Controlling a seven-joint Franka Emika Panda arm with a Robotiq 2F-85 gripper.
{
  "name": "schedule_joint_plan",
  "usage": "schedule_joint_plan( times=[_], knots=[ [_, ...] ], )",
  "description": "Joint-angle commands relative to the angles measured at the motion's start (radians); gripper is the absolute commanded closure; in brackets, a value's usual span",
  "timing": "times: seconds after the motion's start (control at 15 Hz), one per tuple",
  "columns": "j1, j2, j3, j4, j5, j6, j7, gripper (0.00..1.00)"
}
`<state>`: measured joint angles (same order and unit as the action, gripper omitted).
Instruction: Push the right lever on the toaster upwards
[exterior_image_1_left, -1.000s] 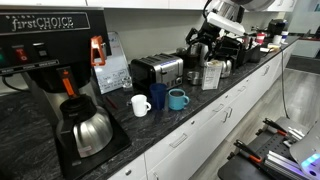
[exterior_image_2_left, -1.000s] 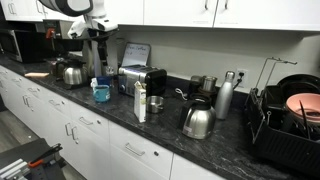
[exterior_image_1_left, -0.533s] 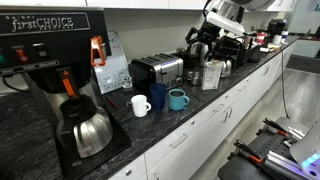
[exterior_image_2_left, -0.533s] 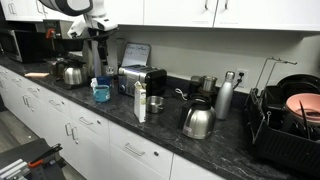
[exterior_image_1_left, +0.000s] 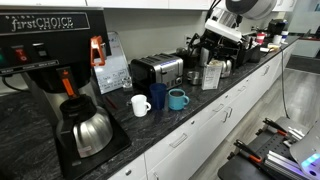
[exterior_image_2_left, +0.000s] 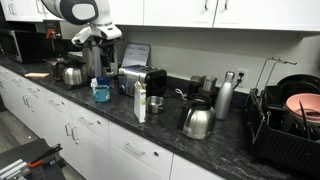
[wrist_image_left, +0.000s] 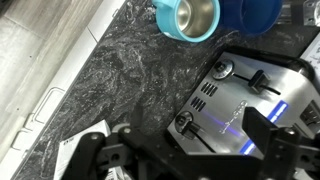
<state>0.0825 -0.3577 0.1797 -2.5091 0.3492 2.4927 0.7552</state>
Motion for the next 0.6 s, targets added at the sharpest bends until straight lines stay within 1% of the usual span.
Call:
schedule_joint_plan(
  times=[0.0,0.2,0.33,0.4,0.53],
  knots=[
    [0.002,0.054,-0.007,-0.024,0.072,0.103,0.075,0.00],
    [0.013,0.115,-0.007,-0.032,0.138,0.152,0.155,0.00],
    [0.008,0.154,0.006,-0.043,0.112,0.182,0.222,0.00],
    [0.016,0.131,-0.011,-0.041,0.097,0.142,0.177,0.00],
    [0.018,0.158,-0.009,-0.043,0.097,0.163,0.206,0.00]
  ],
)
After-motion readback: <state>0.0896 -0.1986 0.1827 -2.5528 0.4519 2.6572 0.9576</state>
